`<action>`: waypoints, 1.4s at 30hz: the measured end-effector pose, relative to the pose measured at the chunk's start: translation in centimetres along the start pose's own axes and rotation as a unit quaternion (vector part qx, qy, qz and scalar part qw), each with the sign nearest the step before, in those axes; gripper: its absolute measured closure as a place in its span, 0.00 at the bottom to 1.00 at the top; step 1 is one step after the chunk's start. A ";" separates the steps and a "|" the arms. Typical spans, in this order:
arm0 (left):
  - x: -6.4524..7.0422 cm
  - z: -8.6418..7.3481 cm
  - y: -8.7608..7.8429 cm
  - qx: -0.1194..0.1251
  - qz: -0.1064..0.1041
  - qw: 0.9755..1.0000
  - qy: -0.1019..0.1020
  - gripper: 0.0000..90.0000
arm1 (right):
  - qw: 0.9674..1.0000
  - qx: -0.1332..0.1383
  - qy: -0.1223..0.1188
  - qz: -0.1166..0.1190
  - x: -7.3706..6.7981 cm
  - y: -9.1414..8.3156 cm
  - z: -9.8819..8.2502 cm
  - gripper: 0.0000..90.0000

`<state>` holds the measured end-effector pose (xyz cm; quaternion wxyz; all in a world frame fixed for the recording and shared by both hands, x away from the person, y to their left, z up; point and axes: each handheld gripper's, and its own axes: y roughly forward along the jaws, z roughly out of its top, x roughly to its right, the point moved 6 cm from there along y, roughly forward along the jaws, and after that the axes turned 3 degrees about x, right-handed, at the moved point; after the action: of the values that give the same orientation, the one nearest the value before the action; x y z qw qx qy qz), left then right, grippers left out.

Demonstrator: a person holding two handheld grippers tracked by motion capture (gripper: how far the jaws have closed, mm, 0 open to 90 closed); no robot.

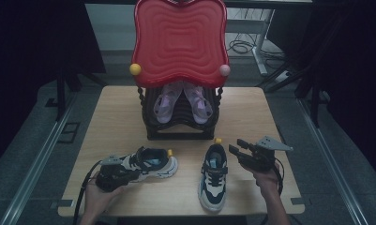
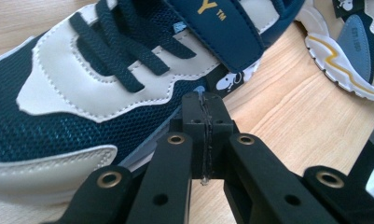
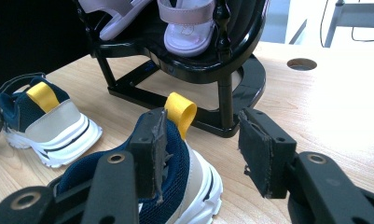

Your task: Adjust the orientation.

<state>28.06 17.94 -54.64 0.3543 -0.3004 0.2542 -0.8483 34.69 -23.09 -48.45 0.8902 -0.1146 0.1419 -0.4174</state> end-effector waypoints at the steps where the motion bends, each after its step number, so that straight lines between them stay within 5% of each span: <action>1: -0.1 0.0 0.0 0.001 0.000 1.000 -0.001 0.99 | 1.000 0.001 0.001 0.000 0.0 0.0 0.0 0.57; 33: -3.8 1.6 -0.2 0.020 0.044 0.998 -0.031 0.99 | 0.999 0.013 -0.021 0.032 -2.6 -0.1 1.4 0.62; 42: -4.5 2.0 0.0 0.025 0.041 0.998 -0.037 0.99 | 0.999 0.010 -0.017 0.039 -3.0 0.3 1.4 0.62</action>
<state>31.99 20.86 -54.70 0.4051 -0.3119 0.2319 -0.8276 33.50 -20.46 -46.76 0.9094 -0.1072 0.1267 -0.3813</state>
